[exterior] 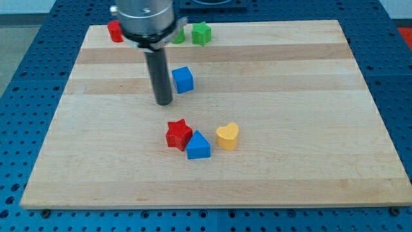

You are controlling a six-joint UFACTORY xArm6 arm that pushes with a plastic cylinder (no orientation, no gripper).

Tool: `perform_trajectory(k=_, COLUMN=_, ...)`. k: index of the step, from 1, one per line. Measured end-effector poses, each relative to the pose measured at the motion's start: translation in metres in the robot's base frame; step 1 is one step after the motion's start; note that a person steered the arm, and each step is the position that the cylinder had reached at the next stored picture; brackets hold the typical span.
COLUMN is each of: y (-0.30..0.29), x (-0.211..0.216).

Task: Slide the blue cube to the center of the board

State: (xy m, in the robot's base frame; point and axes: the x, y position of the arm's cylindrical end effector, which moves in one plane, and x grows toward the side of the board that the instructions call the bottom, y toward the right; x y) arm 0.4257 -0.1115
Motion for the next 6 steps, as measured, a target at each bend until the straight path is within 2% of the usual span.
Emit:
perform_trajectory(k=1, y=-0.014, x=-0.020)
perform_trajectory(k=3, y=0.020, x=-0.044)
perform_trajectory(k=5, y=0.076, x=-0.042)
perform_trajectory(k=6, y=0.086, x=-0.029)
